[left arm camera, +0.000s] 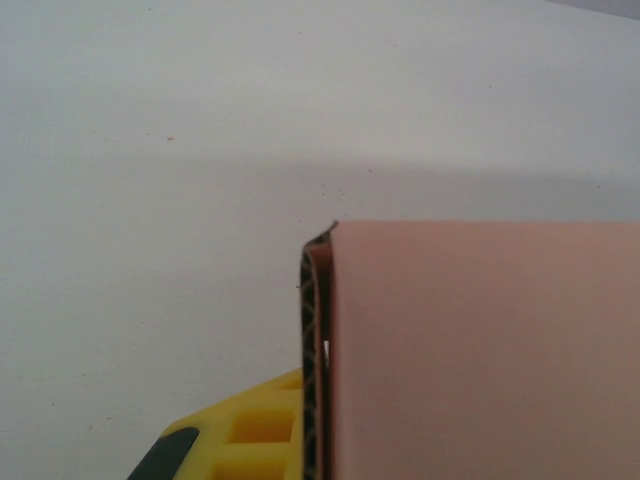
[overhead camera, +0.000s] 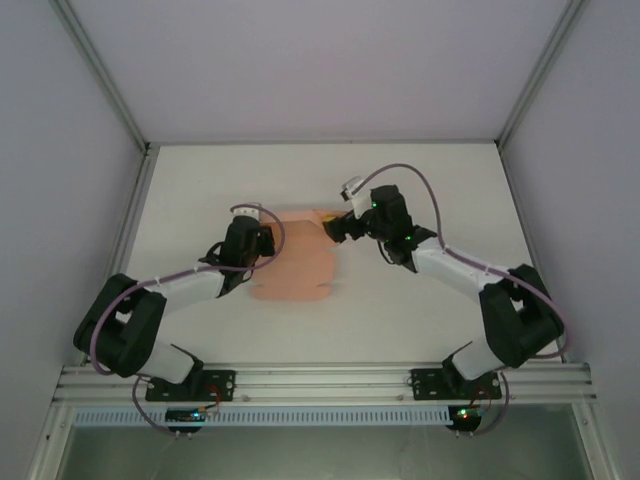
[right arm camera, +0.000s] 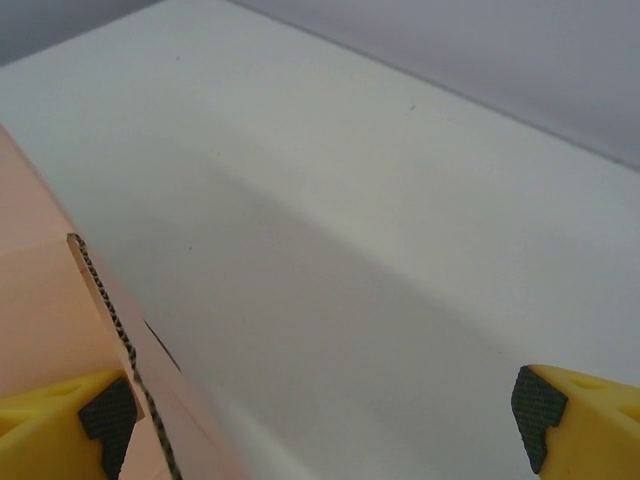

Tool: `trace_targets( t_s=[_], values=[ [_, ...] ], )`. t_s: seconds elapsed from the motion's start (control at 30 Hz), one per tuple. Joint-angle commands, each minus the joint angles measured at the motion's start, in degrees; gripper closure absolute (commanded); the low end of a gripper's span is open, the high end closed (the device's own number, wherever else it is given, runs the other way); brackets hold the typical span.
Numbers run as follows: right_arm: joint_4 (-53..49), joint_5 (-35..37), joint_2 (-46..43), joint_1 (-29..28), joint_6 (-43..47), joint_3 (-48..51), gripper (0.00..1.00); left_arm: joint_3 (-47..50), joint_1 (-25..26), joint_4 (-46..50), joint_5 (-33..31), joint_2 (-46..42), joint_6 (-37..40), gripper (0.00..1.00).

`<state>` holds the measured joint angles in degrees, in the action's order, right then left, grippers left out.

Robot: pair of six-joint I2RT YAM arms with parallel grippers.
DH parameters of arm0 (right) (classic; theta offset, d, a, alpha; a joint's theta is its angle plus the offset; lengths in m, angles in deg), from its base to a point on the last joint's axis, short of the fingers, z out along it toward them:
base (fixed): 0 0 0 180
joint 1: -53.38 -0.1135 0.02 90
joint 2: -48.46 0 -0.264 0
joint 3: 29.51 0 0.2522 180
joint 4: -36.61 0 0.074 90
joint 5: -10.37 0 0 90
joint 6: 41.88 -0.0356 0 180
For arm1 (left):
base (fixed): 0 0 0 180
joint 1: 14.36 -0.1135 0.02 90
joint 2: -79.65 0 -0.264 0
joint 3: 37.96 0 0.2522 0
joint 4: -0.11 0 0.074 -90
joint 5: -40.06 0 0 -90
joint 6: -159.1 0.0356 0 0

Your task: Assemble paper box

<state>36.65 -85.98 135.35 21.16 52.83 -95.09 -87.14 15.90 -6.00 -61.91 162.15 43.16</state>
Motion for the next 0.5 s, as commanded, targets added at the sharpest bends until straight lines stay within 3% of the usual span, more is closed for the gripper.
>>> trace_targets(
  t_s=[0.0,0.27,0.47],
  values=[
    [3.0,6.3,2.7,-2.0,-0.6,-2.2,0.01,-2.6,0.1,0.4,2.0,0.2,-1.3,1.0],
    [16.8,19.4,9.0,-6.9,2.3,-3.0,0.01,-4.3,1.1,1.8,2.8,2.2,-0.6,1.0],
    [21.1,26.4,11.5,-9.5,3.9,-3.5,0.01,-4.9,1.7,2.8,1.3,2.5,-0.7,1.0]
  ],
)
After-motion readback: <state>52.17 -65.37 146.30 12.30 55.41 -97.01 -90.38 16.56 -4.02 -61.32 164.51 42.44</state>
